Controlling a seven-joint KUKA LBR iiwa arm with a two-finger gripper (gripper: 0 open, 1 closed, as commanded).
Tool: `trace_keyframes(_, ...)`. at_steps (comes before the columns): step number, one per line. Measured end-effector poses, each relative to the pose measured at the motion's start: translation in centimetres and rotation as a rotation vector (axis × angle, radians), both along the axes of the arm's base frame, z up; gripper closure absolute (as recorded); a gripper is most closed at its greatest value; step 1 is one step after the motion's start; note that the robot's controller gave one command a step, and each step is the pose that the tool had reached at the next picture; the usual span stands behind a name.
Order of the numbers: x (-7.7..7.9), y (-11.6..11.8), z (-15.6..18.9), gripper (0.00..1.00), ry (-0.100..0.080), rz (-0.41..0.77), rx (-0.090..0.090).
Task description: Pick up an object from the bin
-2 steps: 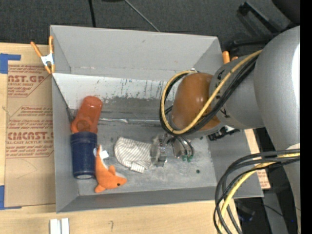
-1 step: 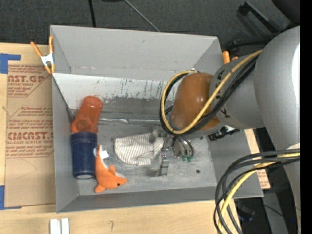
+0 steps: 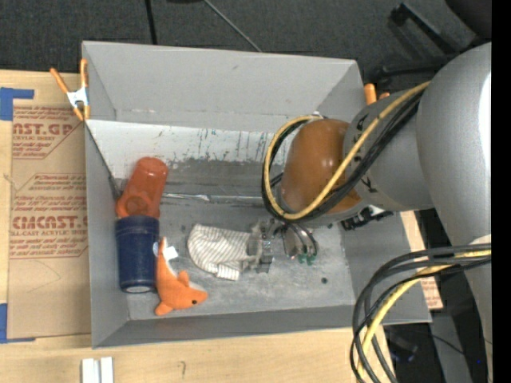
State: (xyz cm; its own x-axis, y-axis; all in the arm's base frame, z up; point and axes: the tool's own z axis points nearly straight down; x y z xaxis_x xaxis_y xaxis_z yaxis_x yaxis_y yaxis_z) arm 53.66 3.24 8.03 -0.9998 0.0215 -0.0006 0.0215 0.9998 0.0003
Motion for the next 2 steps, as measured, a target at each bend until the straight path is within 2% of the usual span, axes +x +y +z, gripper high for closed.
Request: trace_keyframes(2,0.35,0.26,-0.85,1.0,0.001,-0.008,0.0)
